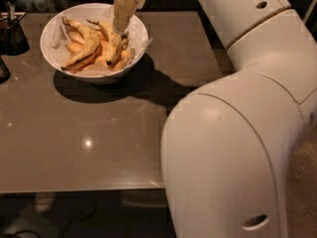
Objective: Pick banana from white bowl
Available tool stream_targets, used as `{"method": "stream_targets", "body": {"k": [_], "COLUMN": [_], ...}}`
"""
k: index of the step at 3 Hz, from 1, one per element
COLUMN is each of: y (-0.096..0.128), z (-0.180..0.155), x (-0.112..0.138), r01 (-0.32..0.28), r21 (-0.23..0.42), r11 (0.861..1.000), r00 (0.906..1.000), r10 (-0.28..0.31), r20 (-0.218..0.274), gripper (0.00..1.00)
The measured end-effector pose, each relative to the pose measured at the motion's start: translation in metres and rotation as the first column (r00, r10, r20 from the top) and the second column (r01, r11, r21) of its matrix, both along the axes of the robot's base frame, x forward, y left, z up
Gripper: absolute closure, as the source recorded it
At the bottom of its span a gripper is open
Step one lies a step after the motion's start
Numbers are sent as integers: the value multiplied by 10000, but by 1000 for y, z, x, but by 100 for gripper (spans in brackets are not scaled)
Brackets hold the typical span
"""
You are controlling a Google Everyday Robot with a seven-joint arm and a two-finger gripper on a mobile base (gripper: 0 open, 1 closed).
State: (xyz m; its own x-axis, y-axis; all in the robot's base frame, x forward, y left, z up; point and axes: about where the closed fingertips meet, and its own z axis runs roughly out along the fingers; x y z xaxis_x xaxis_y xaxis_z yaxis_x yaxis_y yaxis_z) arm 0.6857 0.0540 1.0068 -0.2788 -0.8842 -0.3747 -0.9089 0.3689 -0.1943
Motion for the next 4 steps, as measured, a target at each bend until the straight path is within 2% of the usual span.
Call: {"method": "stream_targets", "body": {"k": [2, 4], "y": [17, 48], "z": [-19, -32], "x": [23, 33], "r01": [212, -259], "r21": [-206, -539], "r11": [9996, 9982], "r00": [9994, 9994], "r10": [-217, 246], "r20": [-261, -248], "gripper": [39, 37]}}
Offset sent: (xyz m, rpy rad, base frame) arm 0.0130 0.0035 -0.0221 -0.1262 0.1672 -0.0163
